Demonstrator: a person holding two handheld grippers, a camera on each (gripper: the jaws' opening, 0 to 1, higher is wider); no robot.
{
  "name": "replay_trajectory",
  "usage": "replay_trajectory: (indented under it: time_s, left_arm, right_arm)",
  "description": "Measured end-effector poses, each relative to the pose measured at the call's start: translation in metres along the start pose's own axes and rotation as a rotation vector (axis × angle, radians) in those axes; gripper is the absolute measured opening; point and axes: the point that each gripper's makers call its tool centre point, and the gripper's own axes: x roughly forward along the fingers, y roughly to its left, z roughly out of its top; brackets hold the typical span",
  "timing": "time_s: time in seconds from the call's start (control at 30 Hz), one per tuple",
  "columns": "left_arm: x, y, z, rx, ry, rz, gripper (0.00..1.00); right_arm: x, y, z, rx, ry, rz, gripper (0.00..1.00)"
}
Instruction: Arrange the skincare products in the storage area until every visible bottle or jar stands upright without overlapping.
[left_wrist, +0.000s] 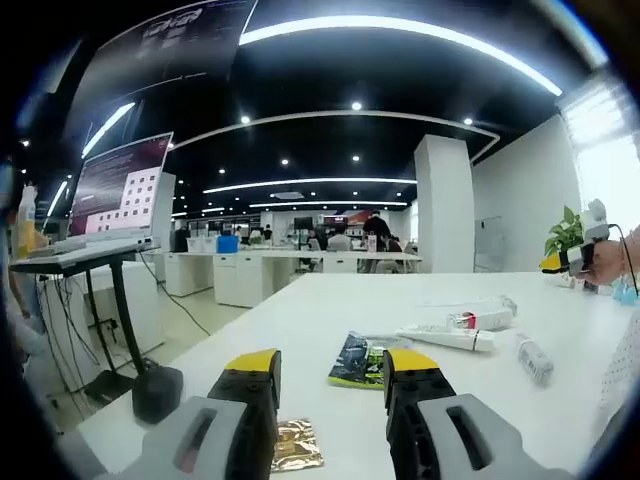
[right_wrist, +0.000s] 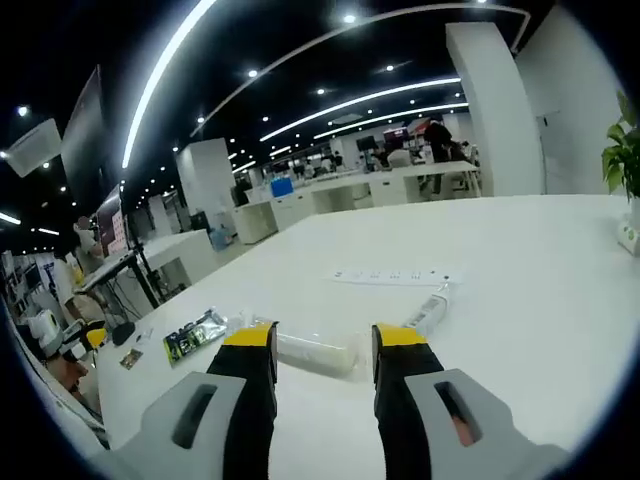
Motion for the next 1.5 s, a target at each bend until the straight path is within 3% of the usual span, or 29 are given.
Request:
replay_trajectory:
  time_s: [0.2,0.23,0.33,0.5,0.63,0.8,0.93,1.1,1.23,1.37,1.43,1.5]
  left_arm:
    - [0.000,-0.007,-0.005,-0.034,0.027,-0.028,0.41]
    - [-0.003,-0.035,-0.028,-0.030,0.036,-0.038,0.41]
    - [0.003,-0.043,-0.027,-0.019,0.068,-0.058,0.39]
    - [0.011,-0.046,-0.032,-0.028,0.120,-0.076,0.39]
    - [0.018,-0.048,-0.033,-0.009,0.153,-0.096,0.38]
    - [0.023,-0.049,-0.037,-0.023,0.172,-0.085,0.38]
    - [0.025,-0.054,-0.037,0.010,0.172,-0.117,0.38]
    - [0.027,-0.047,-0.046,0.003,0.189,-0.113,0.38]
    - [0.026,-0.053,-0.046,0.014,0.191,-0.127,0.38]
    - [0.033,-0.059,-0.046,0.013,0.194,-0.179,0.39]
    - [0.037,-0.062,-0.046,0.006,0.200,-0.202,0.38]
    - [0.044,-0.070,-0.043,0.013,0.203,-0.230,0.38]
  right_arm:
    - [-0.005,-0.012,0.009,-0.008,-0.063,-0.007,0.45]
    - [-0.002,-0.014,0.011,-0.027,-0.070,-0.001,0.45]
    - [0.005,-0.018,0.008,-0.140,-0.023,0.010,0.42]
    - [0.027,-0.007,0.011,-0.250,0.018,0.086,0.43]
    - [0.057,0.007,-0.005,-0.408,0.145,0.183,0.37]
    - [0.085,0.023,-0.021,-0.515,0.256,0.313,0.41]
    - [0.101,0.023,-0.030,-0.581,0.334,0.351,0.39]
    - [0.117,0.023,-0.056,-0.674,0.476,0.411,0.39]
    - [0.126,0.023,-0.070,-0.719,0.543,0.439,0.35]
    - [0.129,0.024,-0.092,-0.782,0.653,0.485,0.35]
    - [0.132,0.019,-0.099,-0.854,0.702,0.482,0.30]
    - [0.133,0.021,-0.100,-0.884,0.708,0.480,0.30]
